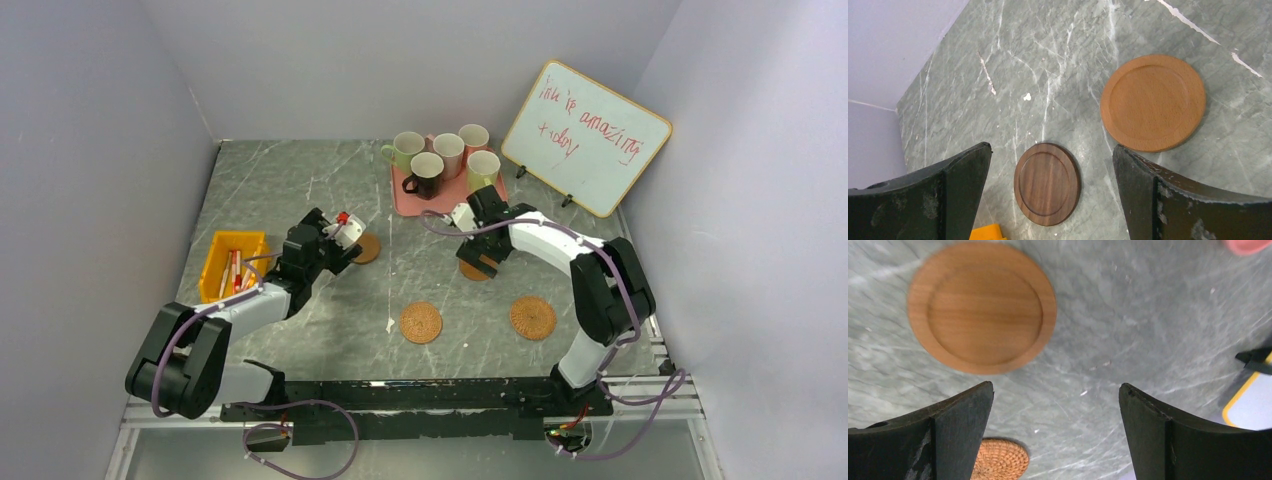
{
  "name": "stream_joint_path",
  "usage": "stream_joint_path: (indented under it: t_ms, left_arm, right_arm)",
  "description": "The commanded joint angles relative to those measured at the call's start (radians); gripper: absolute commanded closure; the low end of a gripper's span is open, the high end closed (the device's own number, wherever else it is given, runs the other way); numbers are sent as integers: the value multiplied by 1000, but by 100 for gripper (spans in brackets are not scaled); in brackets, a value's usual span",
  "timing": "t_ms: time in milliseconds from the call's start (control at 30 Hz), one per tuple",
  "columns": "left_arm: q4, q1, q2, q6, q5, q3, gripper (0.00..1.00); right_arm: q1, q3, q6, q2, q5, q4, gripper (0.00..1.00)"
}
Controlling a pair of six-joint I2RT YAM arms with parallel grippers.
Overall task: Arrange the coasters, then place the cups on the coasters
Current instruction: Move the coaster to the center of the board.
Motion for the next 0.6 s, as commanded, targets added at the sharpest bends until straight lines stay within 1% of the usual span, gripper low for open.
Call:
stream_joint_path:
  t_ms: [0,267,467,567]
  left_arm:
    - [46,1,-1,0,27,-8,4]
    - [42,1,4,0,32,-5,4]
    - [36,1,15,-1,33,4,4]
    - [36,1,20,-2,33,5,4]
  right_arm:
    - [-28,-60,-37,-55,54,29,0]
    - [-98,-127,-58,-56,61,169,0]
    - [-90,-148,-52,-34,23,274,0]
    - [-55,-137,-44,-12,-7,300,0]
